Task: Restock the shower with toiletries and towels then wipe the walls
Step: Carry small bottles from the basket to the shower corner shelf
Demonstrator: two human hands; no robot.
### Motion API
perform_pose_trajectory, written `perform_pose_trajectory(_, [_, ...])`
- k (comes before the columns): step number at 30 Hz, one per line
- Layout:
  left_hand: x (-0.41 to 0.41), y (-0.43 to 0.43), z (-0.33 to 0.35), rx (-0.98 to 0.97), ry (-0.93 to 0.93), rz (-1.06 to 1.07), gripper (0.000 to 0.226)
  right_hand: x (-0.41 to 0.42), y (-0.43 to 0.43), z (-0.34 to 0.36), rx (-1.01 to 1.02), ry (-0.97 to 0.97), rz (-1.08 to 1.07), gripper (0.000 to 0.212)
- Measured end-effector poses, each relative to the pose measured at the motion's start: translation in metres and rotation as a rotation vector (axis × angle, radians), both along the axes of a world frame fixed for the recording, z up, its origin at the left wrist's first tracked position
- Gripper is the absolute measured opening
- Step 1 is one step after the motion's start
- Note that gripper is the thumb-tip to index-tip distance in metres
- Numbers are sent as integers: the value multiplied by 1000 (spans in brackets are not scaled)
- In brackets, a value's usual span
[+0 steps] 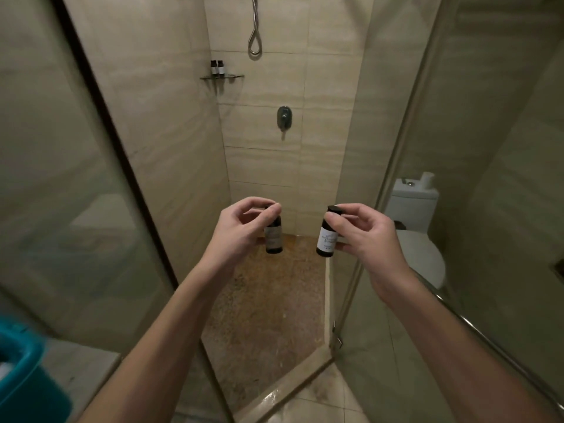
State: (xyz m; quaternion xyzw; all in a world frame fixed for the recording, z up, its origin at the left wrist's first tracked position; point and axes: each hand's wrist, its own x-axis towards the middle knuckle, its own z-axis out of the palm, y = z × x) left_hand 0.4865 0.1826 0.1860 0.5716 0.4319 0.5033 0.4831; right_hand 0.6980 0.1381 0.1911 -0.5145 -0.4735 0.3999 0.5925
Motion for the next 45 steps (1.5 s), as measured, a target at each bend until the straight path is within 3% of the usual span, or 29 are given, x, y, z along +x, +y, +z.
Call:
perform_pose_trajectory(10, [18, 166, -20, -40, -104, 119, 18, 6, 177, 4, -22, -58, 16, 19])
perform_pose_trajectory(23, [3, 353, -53, -192, -56, 389, 19, -19, 403, -27, -118, -37, 172, 10])
perform_pose_trajectory(31, [-24, 494, 1, -115, -31, 548, 15, -36, 580, 21, -36, -2, 312, 6])
perform_pose_trajectory(39, [-50, 603, 75, 17, -3, 540, 13, -52, 692, 89, 63, 13, 364, 6])
perform_pose_trajectory(45, [-80, 692, 91, 84, 26, 483, 10, -79, 778, 105, 124, -15, 350, 8])
